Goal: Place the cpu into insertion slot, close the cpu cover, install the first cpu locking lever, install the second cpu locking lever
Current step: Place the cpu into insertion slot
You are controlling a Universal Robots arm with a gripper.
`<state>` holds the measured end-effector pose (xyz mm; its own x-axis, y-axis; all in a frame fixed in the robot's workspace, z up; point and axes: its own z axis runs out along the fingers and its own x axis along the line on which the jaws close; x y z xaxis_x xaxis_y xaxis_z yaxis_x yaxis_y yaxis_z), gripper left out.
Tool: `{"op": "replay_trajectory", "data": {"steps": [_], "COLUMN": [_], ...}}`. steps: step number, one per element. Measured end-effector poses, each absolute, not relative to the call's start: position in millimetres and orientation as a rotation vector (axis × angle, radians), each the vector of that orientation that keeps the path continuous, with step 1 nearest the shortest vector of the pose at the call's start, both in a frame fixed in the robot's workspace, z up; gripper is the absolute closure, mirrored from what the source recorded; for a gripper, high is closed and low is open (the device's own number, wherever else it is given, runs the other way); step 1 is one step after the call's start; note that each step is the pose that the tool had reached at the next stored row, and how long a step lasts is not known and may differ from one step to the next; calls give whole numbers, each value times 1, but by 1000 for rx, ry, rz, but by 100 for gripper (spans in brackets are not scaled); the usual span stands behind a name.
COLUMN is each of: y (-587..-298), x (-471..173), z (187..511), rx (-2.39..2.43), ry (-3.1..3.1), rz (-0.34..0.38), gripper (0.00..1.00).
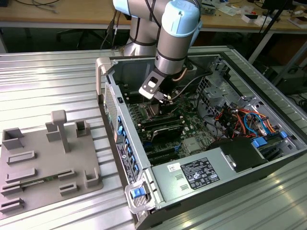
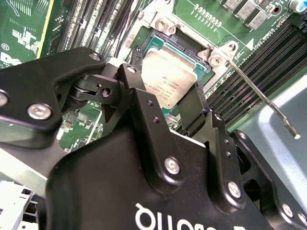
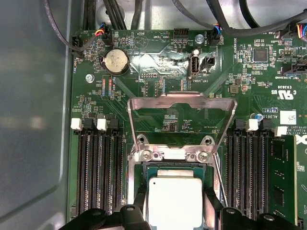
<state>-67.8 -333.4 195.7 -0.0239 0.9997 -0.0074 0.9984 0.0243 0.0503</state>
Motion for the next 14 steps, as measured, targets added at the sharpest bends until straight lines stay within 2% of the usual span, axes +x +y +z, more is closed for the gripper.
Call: {"op": "replay_trajectory", "data": {"steps": [6,7,9,14], "y": [-333,-333,-333,-332], "x": [-68,-68,-68,-68], "z": [196,196,195,196], "rx": [2166,2166,2166,2167], "ry": [2219,2219,2219,2218], "rz": [48,48,49,48], "gripper": [45,44,32,32]}}
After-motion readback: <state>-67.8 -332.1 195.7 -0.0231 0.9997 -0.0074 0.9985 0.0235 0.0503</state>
